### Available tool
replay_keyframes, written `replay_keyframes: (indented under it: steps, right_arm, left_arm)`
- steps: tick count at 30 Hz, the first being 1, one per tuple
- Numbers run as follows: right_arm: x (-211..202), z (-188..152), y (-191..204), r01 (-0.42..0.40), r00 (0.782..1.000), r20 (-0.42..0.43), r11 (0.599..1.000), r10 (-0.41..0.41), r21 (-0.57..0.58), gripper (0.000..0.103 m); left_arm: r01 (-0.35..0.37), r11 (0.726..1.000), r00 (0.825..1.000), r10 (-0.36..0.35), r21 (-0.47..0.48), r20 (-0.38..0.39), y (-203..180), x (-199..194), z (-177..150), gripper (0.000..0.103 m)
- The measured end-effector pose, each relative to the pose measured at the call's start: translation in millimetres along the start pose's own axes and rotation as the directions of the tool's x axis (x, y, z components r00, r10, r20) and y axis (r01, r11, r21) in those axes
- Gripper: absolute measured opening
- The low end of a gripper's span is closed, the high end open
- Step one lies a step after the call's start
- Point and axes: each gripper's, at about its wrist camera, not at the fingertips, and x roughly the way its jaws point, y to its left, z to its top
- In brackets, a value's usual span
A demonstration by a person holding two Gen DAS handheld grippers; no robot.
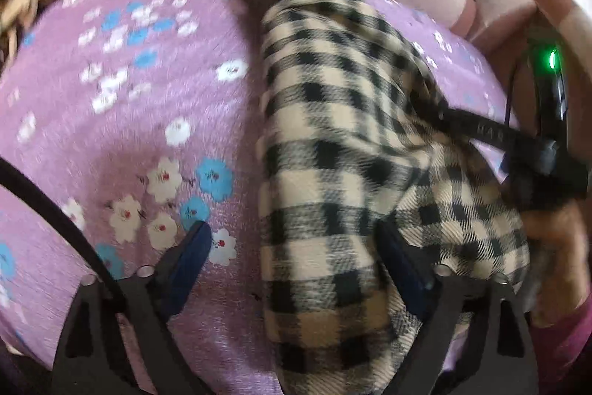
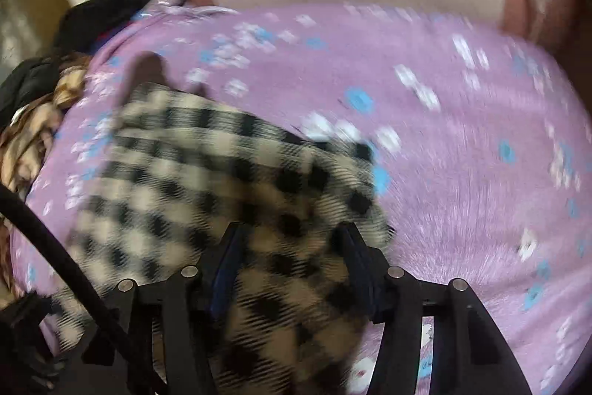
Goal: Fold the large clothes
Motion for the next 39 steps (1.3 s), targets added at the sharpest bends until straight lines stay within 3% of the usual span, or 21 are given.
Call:
replay_keyframes:
  steps: [3, 7, 9, 12, 15, 19, 25, 34, 39]
  right_arm:
    - [-26, -2, 0, -0.015, 1.000, 0.002, 1.000, 0.015, -0.007, 0.058]
    - [-78, -29, 20, -0.106, 0.994, 0.021, 0.991, 0.108, -0.085, 0.058]
    - [-91, -56, 37, -0.057, 0.998, 0.020, 0.985, 0.061, -0.163, 0.058]
    - [-78, -93, 40, 0.080, 0.996, -0.014, 0.971, -0.085, -0.227, 0.056]
    - [-72, -110, 13, 0.036, 0.999, -0.014, 0.992, -0.038, -0.124, 0.056]
    - [-89, -109, 6, 0.021, 1.000, -0.001, 0.997, -0.022, -0.072, 0.057]
    - [-119, -115, 9, -0.003, 0.996, 0.086, 0.998, -0.002, 0.063, 0.073]
    - [-130, -114, 21, 0.064, 0.984, 0.156, 0.990, -0.083, 0.124, 0.084]
    - [-128, -111, 27, 0.089, 0.980, 0.166, 0.990, -0.106, 0.111, 0.084]
  left_arm:
    - [-0.012, 1.000, 1.000, 0.012, 0.024, 0.007, -2, -1, 0, 0.091]
    - [-0.026, 0.999, 1.000, 0.025, 0.043, 0.014, -10, 0, 0, 0.091]
    - [-0.037, 0.998, 0.999, 0.035, 0.053, 0.026, -14, -2, -3, 0.091]
    - [-0.045, 0.997, 0.998, 0.043, 0.061, 0.047, -18, -6, -8, 0.091]
    - [-0.080, 0.993, 0.993, 0.071, 0.091, 0.096, -27, -7, -14, 0.092]
    - [-0.143, 0.981, 0.975, 0.118, 0.130, 0.186, -36, -20, -23, 0.092]
    - [-0.166, 0.979, 0.951, 0.128, 0.116, 0.281, -43, -39, -28, 0.092]
    - [-0.212, 0.970, 0.922, 0.159, 0.118, 0.353, -49, -58, -28, 0.092]
    - [-0.232, 0.966, 0.911, 0.174, 0.118, 0.374, -48, -64, -27, 0.092]
